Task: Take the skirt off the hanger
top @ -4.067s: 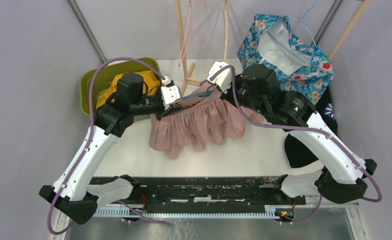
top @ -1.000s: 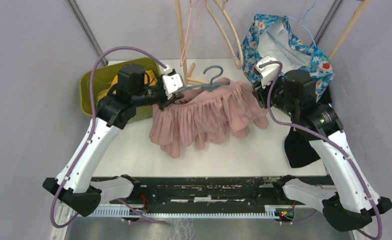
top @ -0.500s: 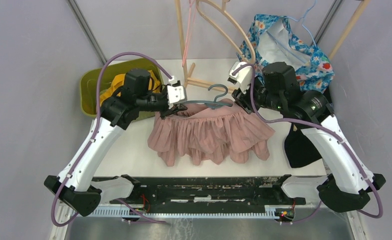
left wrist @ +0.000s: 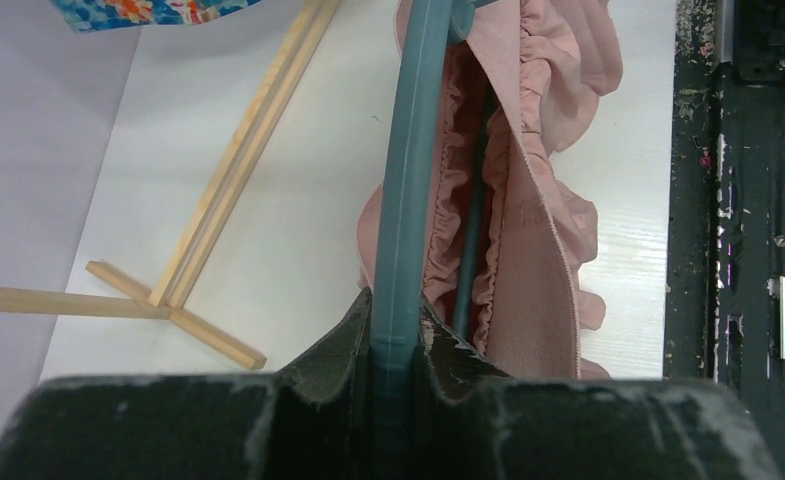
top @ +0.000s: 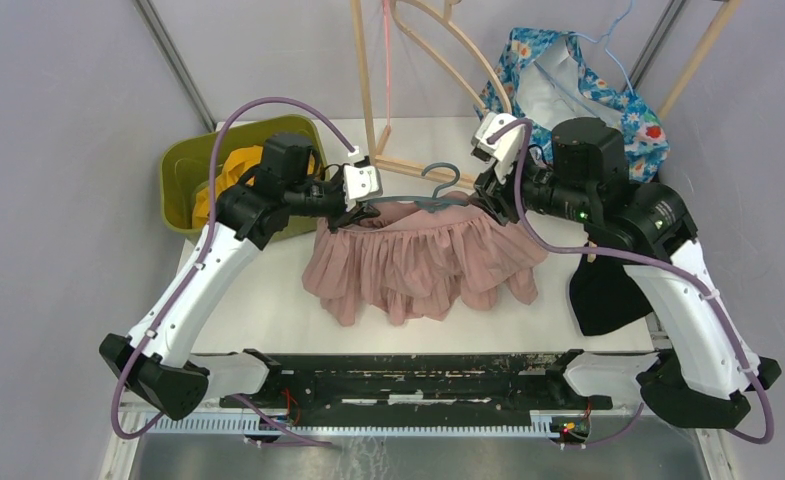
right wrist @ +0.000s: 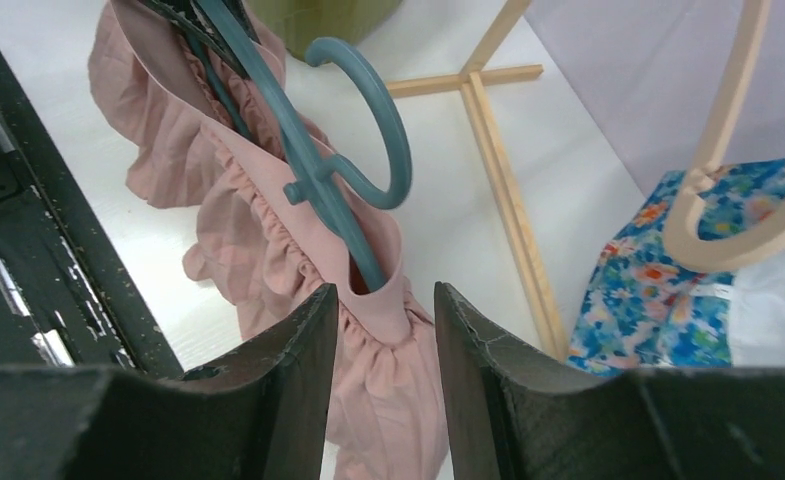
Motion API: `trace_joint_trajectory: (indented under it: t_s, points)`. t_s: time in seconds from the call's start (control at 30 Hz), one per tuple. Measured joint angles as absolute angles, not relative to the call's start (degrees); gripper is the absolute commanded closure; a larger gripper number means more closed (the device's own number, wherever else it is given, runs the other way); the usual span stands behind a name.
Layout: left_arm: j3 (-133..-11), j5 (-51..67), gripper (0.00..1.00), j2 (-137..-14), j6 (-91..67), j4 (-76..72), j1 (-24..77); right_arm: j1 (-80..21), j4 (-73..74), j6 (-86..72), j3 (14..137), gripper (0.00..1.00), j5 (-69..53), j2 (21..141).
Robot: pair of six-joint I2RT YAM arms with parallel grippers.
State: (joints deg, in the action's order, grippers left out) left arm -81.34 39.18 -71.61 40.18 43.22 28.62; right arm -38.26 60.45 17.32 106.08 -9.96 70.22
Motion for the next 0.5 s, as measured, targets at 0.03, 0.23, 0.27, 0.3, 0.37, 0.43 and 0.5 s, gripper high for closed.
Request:
trace_joint_trajectory:
  t_s: [0.03,0.23,0.27,0.3,0.37,0.43,0.5]
  points:
    - [-81.3,39.2,0.97,-71.6,40.2,43.1,28.6,-38.3,59.8,16.9,105.5,0.55,-10.7,70.4]
    - [-81.3,39.4,0.97,-71.6,40.2,43.1,28.6,-38.5,56.3,15.6,102.0,0.55,-13.7,72.4]
    - [-81.3,39.5,0.97,-71.6,40.2,43.1,28.6,-38.5,55.8,15.4,101.8,0.55,-14.1,72.9]
    - [-81.3,39.6,0.97,-71.6,40.2,43.1,28.6,-38.5,55.3,15.3,101.6,0.55,-14.3,73.2]
    - [-81.3,39.6,0.97,-71.6,40.2,43.1,28.6,-38.5,54.0,15.0,101.3,0.55,-14.9,73.6]
    - [-81.3,39.6,0.97,-71.6,40.2,43.1,28.6,-38.5,52.6,14.7,101.1,0.55,-15.5,73.7]
    - [-81.3,39.6,0.97,-71.6,40.2,43.1,28.6,-38.6,51.7,14.3,101.0,0.55,-16.3,73.7]
